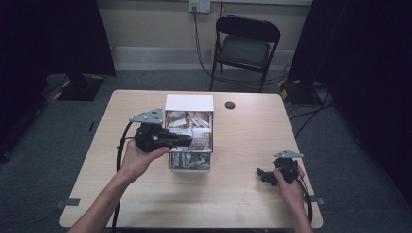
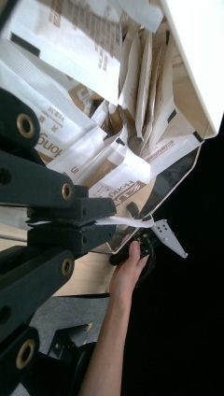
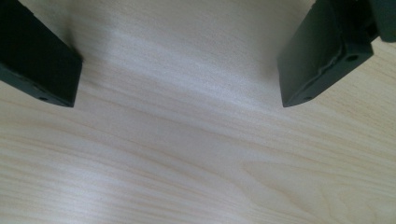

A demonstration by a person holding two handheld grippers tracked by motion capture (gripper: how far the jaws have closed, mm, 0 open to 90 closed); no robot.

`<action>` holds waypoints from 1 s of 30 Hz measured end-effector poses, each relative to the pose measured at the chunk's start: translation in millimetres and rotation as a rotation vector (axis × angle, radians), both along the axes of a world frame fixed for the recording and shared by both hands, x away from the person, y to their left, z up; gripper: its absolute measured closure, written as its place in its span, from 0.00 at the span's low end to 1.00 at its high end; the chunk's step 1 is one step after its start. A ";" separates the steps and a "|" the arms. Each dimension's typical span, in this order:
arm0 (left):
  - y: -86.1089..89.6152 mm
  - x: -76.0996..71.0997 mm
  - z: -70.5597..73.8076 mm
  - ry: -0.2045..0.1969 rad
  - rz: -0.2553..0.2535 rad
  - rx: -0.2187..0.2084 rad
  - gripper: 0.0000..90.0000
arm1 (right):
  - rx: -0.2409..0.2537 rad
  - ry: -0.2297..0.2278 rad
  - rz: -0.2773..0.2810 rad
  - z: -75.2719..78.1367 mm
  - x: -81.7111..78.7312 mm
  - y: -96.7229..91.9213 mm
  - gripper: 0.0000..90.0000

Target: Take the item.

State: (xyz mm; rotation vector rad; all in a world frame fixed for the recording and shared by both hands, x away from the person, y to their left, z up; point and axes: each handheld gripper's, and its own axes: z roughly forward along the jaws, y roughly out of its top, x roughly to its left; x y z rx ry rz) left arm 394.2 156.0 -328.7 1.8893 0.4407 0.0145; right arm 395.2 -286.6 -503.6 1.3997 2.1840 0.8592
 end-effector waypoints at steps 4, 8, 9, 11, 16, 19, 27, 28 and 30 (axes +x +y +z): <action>4.8 -3.7 4.9 -0.018 0.010 -0.029 0.98 | 0.000 0.000 0.000 0.0 0.0 0.0 0.00; 7.4 -6.1 9.7 -0.028 0.015 -0.036 0.98 | 0.000 0.000 0.000 0.0 0.1 0.0 0.00; 8.1 -6.2 10.1 -0.026 0.018 -0.036 0.98 | 0.000 0.000 0.000 0.0 0.1 0.0 0.00; 10.0 -6.0 10.2 -0.027 0.024 -0.037 0.98 | 0.000 0.001 -0.001 0.0 0.0 0.0 0.00; 15.7 -6.4 7.3 -0.021 0.046 -0.059 0.98 | 0.000 0.000 0.000 0.0 0.0 0.0 0.00; 19.5 -6.0 8.7 -0.018 0.048 -0.061 0.98 | 0.000 0.000 0.000 0.0 0.0 0.0 0.00; 33.1 -8.4 12.8 -0.015 0.063 -0.095 0.98 | 0.000 -0.001 0.001 0.0 0.1 0.0 0.00; 34.4 -8.6 13.4 -0.015 0.064 -0.103 0.98 | 0.000 0.000 0.000 0.0 0.0 0.0 0.00; 37.8 -9.6 14.9 -0.018 0.076 -0.116 0.98 | 0.000 0.000 0.000 0.0 0.0 0.0 0.00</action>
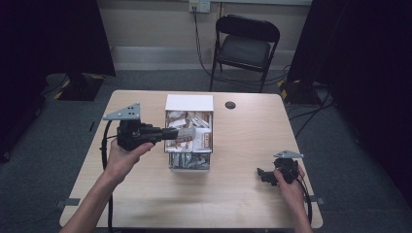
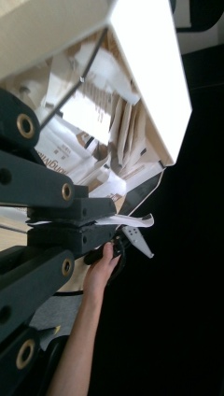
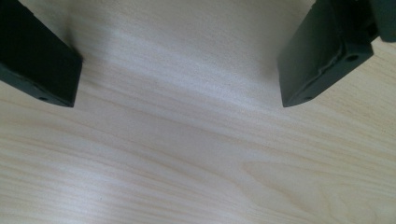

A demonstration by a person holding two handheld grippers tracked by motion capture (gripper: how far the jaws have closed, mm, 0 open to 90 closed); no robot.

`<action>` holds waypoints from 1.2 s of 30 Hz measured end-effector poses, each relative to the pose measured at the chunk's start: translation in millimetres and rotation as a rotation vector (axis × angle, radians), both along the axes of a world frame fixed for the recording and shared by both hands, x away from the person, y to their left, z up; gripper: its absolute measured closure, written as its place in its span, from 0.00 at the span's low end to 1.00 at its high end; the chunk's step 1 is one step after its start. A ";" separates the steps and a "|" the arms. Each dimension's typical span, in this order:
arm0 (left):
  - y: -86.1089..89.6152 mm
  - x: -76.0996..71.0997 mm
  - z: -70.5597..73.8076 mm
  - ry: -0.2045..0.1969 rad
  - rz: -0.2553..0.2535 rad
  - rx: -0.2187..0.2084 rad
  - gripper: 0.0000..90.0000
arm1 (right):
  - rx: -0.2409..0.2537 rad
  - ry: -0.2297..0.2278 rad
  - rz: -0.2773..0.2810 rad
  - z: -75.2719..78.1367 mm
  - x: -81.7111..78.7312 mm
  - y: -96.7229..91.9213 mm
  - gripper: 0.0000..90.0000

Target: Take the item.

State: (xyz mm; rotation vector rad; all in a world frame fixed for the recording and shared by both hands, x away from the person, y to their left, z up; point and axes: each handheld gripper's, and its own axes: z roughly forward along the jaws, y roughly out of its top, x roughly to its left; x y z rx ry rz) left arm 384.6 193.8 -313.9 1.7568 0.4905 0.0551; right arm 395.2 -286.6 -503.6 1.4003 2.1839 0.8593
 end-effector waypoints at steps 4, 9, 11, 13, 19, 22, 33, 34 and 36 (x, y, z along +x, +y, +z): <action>7.8 -1.4 2.5 -0.010 0.021 -0.008 0.98 | 0.000 0.000 0.000 0.0 0.0 0.0 0.00; 20.6 -2.2 3.1 -0.014 0.049 -0.014 0.98 | 0.001 0.001 -0.001 0.0 -0.1 0.1 0.00; 24.7 -2.8 3.3 -0.013 0.055 -0.018 0.98 | 0.000 0.000 0.000 0.0 0.0 0.0 0.00; 28.4 -3.8 4.0 -0.015 0.062 -0.024 0.98 | 0.000 0.000 0.000 0.0 0.0 0.0 0.00; 41.1 -9.0 7.4 -0.026 0.078 -0.045 0.98 | 0.000 0.000 0.000 0.0 0.0 0.0 0.00; 46.6 -11.6 8.9 -0.032 0.094 -0.041 0.98 | 0.000 0.000 0.000 0.0 0.0 0.0 0.00; 69.2 -18.5 11.3 -0.041 0.137 -0.041 0.98 | 0.000 0.000 0.000 0.0 0.0 0.0 0.00; 70.3 -19.8 11.5 -0.041 0.138 -0.037 0.98 | 0.000 0.000 0.000 0.0 0.0 0.0 0.00; 73.4 -22.0 12.1 -0.042 0.144 -0.027 0.98 | 0.000 0.000 0.000 0.0 0.0 0.0 0.00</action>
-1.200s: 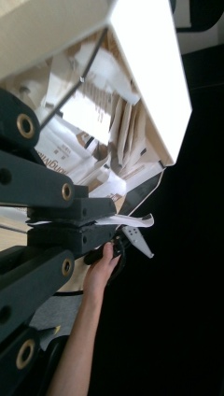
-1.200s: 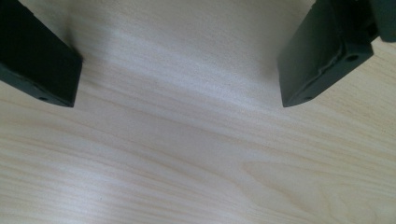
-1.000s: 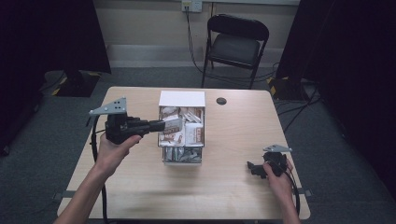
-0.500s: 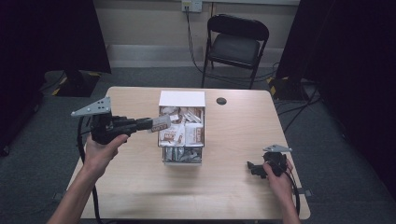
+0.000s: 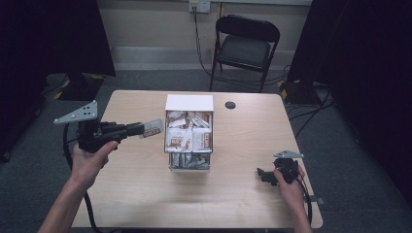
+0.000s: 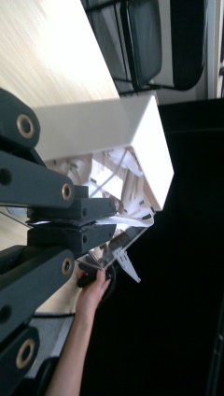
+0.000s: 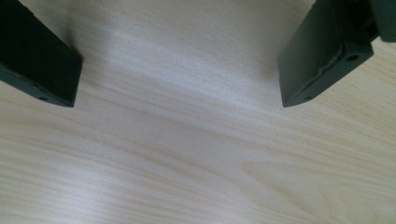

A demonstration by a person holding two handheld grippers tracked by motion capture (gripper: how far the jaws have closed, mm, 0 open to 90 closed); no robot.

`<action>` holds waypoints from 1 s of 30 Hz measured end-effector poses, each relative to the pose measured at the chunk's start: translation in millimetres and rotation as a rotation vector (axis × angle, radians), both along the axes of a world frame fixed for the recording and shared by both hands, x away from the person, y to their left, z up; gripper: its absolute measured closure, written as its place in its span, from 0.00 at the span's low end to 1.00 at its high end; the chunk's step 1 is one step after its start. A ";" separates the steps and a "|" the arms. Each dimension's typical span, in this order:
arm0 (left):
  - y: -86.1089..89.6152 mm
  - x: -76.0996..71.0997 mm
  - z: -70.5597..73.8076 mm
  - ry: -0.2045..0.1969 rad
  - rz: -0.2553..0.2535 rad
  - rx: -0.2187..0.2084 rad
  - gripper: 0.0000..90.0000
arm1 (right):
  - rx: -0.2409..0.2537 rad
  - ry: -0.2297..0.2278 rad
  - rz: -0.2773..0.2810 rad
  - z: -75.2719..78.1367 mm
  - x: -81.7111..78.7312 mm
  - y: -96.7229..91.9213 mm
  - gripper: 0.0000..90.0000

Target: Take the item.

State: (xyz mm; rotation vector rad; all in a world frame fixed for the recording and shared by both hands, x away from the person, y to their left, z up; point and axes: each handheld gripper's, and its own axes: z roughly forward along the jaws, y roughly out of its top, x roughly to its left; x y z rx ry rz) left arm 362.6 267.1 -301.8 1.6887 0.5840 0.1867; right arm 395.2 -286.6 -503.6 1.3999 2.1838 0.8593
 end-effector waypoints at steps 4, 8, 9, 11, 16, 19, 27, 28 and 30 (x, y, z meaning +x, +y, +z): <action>7.9 -3.1 0.3 -0.004 0.019 0.009 0.98 | 0.000 0.000 0.000 0.0 0.0 0.0 0.00; 16.6 -4.3 -2.5 0.004 0.033 0.001 0.98 | 0.000 0.000 0.000 0.0 0.0 0.0 0.00; 19.3 -5.4 -4.3 0.007 0.031 -0.009 0.98 | 0.000 0.000 0.000 0.0 0.0 0.0 0.00; 22.6 -7.5 -6.7 0.008 0.029 -0.012 0.98 | 0.000 0.000 0.000 0.0 0.0 0.0 0.00; 30.7 -12.4 -10.0 0.017 0.067 0.014 0.98 | 0.000 0.000 -0.001 0.0 0.0 0.0 0.00; 35.9 -11.7 -18.0 0.043 0.093 0.003 0.98 | 0.000 0.000 0.000 0.0 0.0 0.0 0.00; 40.2 -11.2 -35.1 0.070 0.122 0.045 0.98 | 0.000 0.000 0.000 0.0 0.1 0.0 0.00; 40.2 -10.6 -37.2 0.075 0.122 0.045 0.98 | 0.000 0.000 0.000 0.0 0.0 0.0 0.00; 40.3 -9.4 -41.8 0.083 0.131 0.063 0.98 | 0.000 0.001 0.000 0.0 0.0 0.0 0.00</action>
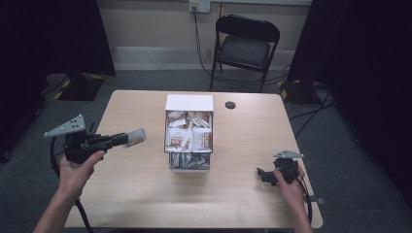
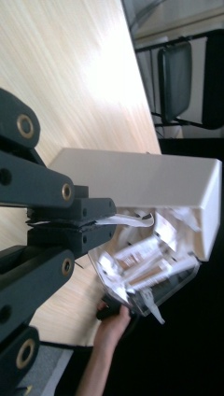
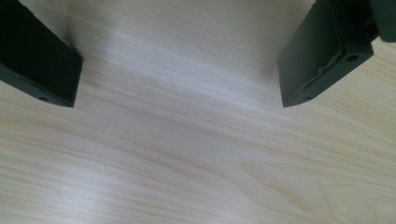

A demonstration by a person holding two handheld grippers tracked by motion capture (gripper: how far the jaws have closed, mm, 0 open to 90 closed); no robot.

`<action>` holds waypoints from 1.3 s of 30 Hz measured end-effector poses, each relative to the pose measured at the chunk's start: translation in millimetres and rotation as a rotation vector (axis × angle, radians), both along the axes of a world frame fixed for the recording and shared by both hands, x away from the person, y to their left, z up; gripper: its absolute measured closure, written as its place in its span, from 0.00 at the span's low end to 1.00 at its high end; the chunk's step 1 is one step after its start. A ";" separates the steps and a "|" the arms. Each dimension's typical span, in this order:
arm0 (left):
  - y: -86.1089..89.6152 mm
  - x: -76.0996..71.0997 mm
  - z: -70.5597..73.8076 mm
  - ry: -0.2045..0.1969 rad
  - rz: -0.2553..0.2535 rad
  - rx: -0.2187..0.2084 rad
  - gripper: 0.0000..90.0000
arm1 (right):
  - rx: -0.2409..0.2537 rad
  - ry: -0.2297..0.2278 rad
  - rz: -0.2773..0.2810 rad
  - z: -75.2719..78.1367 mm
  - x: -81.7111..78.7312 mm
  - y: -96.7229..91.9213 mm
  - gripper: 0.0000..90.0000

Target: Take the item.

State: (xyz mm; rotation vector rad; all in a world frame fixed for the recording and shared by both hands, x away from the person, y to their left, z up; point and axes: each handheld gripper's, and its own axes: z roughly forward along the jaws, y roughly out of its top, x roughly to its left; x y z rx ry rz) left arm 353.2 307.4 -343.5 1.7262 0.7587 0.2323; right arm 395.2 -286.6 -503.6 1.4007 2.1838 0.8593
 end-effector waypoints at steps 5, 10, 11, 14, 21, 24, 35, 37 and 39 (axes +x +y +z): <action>2.4 6.7 -12.2 0.028 0.014 0.001 0.98 | 0.000 0.000 0.002 0.0 0.2 -0.2 0.00; 5.9 11.7 -22.5 0.050 0.016 0.002 0.98 | 0.000 0.000 0.002 0.0 0.2 -0.1 0.00; 6.1 12.7 -24.1 0.049 0.015 0.006 0.98 | 0.000 0.000 0.002 0.0 0.2 -0.1 0.00; 5.6 14.3 -26.2 0.044 0.020 0.022 0.98 | 0.000 0.000 0.002 0.0 0.2 -0.1 0.00; -0.2 17.2 -32.1 0.055 0.013 0.042 0.98 | -0.001 0.000 0.002 0.0 0.2 -0.2 0.00; -1.8 18.7 -34.7 0.067 0.012 0.049 0.98 | -0.001 0.000 0.002 0.0 0.3 -0.2 0.00; -7.8 28.9 -57.0 0.124 0.033 0.085 0.98 | 0.000 0.000 0.002 0.0 0.2 -0.2 0.00; -8.4 29.1 -59.1 0.122 0.042 0.102 0.98 | 0.000 0.000 0.002 0.0 0.2 -0.1 0.00; -10.0 28.8 -62.1 0.118 0.053 0.144 0.98 | 0.000 0.000 0.002 0.0 0.3 -0.2 0.00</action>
